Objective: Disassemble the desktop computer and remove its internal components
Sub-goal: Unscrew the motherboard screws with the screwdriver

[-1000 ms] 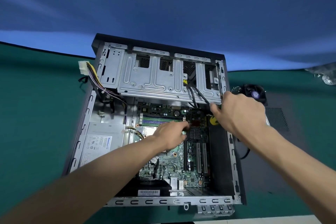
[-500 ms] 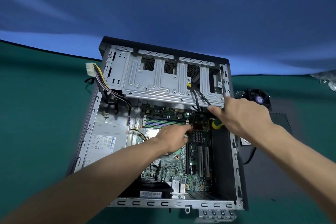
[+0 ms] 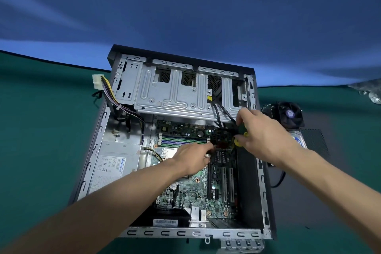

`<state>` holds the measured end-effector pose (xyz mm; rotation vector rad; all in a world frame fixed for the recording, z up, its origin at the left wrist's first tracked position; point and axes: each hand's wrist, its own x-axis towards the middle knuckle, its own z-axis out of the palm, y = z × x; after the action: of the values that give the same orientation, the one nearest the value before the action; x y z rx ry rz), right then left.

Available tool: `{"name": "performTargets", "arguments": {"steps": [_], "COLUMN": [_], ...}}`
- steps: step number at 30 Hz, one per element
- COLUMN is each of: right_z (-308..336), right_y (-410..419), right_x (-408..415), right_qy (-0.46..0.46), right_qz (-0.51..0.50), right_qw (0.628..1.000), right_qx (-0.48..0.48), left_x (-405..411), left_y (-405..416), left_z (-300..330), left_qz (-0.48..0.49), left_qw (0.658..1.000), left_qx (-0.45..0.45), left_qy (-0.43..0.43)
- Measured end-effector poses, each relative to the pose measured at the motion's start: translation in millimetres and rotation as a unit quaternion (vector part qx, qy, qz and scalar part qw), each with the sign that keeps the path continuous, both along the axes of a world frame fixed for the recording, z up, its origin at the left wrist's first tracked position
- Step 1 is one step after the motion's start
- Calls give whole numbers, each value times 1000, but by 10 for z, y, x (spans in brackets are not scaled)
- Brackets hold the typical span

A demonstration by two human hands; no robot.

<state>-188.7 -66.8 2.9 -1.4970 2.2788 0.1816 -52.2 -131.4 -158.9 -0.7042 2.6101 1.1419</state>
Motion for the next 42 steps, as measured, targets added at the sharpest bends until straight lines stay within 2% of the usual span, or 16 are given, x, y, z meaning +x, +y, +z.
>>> {"name": "performTargets", "arguments": {"steps": [2,5,6,9,10,14,16,19,23,27,30,35,39,42], "right_z": [12,-44,-68,-82,-77,-85,-116,-89,-66,-72,-56,-64,-44,-36], "right_y": [18,60,53,-4,-15,7,2,-31,-3,-19,4,52,67,91], "right_x": [0,82,100,106,115,174,155,135,179,117,99,51,17,-8], "right_qy": [23,136,131,7,8,213,179,43,122,54,99,36,77,24], "right_qz": [9,24,26,-6,-9,20,32,17,19,14,4,-13,-26,-13], "right_qw": [999,990,991,999,999,977,983,999,992,998,995,997,996,998], "right_qx": [-20,-30,-33,-37,-30,-15,-23,-6,-32,-25,-32,-63,-43,-52], "left_x": [-3,-1,-3,-4,-2,1,-2,-12,-24,-23,-24,-53,-105,-170], "left_y": [2,5,0,0,0,10,13,9,18,39,48,83,125,116], "left_z": [-6,-21,-21,-8,-3,8,12,-5,-26,-38,-45,-7,35,49], "left_qz": [-1,1,-1,-5,-5,-6,-8,-6,-1,-1,0,0,19,27], "left_qw": [1000,1000,1000,1000,1000,1000,1000,999,999,999,999,999,998,997], "left_qx": [-2,0,-3,-11,-15,-11,-11,-19,-24,-25,-18,-41,-56,-74], "left_qy": [0,-7,-9,-14,-15,-24,-28,-30,-33,-31,-31,-19,2,13]}}
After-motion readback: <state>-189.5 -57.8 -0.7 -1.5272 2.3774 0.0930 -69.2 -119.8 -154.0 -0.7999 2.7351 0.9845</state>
